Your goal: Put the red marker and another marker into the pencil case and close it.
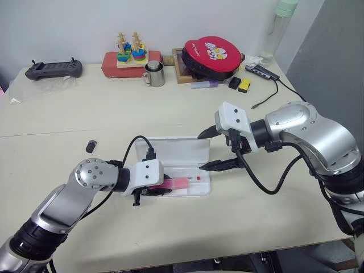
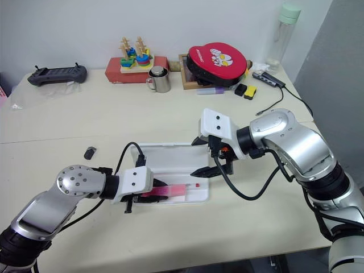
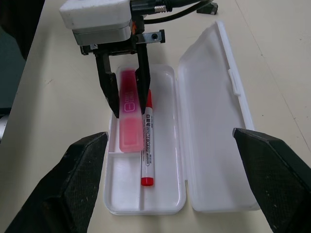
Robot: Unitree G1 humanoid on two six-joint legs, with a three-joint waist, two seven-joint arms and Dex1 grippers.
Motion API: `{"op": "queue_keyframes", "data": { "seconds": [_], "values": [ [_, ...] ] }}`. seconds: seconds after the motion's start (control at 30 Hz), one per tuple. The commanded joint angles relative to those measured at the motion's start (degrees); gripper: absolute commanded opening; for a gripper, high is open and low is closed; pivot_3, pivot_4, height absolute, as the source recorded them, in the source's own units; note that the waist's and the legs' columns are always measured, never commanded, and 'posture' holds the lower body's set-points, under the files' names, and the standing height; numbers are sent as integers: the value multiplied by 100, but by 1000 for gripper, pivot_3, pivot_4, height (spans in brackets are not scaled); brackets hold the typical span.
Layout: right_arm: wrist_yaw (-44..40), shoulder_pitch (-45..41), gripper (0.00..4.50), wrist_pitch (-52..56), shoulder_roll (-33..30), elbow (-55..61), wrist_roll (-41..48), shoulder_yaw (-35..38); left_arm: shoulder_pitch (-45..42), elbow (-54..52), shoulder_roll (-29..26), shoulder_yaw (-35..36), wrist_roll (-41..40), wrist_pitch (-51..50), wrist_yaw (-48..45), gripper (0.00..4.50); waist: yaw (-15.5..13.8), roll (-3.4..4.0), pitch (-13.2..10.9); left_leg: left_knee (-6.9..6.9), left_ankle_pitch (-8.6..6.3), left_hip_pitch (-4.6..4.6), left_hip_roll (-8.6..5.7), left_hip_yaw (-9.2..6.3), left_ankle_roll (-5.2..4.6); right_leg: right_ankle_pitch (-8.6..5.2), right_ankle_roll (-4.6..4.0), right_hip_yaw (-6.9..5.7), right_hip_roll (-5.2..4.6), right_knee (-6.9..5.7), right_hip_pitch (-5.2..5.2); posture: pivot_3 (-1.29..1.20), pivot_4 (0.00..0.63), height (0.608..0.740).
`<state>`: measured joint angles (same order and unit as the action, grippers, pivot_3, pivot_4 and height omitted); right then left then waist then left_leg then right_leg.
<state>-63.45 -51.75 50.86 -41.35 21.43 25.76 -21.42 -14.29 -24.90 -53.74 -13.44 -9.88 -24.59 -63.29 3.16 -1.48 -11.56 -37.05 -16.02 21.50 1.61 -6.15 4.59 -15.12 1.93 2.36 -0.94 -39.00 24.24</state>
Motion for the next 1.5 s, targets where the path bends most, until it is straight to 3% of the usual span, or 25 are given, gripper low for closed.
{"op": "queue_keyframes", "data": {
  "seconds": [0.03,0.57,0.6,0.83,1.03,1.07,1.27,1.5],
  "values": [
    [43,-17,4325,-24,17,149,-25,87,-77,-9,10,-25,82,57,-33,1205,0,0,0,0,0,0,0,0,0,0,0,0,0,-1,0,0,150,740],
    [131,-3,4325,25,26,163,1,95,-176,108,52,-42,131,98,-125,1205,-3,0,0,-1,0,-1,0,-1,0,0,0,0,0,-2,-2,0,150,740],
    [131,-4,4325,25,27,166,3,95,-189,60,75,8,32,1,-127,1905,-3,0,0,-1,0,-2,0,-1,0,0,0,0,0,-2,-2,0,150,740],
    [124,-4,4325,8,35,159,11,106,-251,-125,29,195,-386,-315,-274,1931,-4,0,0,-1,0,-1,0,-1,0,0,0,-1,0,-2,-2,0,150,740],
    [126,-5,4325,16,36,157,14,108,-339,-166,86,364,-630,-462,-242,3046,-1,0,0,-2,0,-2,0,-1,0,0,0,-1,0,-3,-3,0,150,740],
    [131,-4,4325,24,37,164,16,112,-365,-195,99,451,-736,-542,-226,3280,-1,0,0,-2,0,-2,0,-1,0,0,0,-1,0,-3,-3,0,150,740],
    [138,11,4325,61,8,201,39,143,-415,-381,-12,1085,-1394,-1158,-186,3280,0,-1,0,-2,0,-2,0,-3,0,0,0,-2,0,-3,-3,0,150,740],
    [89,17,4325,53,-97,226,51,225,-618,-483,64,2946,-2874,-2673,612,3280,7,-2,1,-2,0,-3,1,-6,0,0,0,-5,0,-3,-4,0,150,740]
  ]
}}
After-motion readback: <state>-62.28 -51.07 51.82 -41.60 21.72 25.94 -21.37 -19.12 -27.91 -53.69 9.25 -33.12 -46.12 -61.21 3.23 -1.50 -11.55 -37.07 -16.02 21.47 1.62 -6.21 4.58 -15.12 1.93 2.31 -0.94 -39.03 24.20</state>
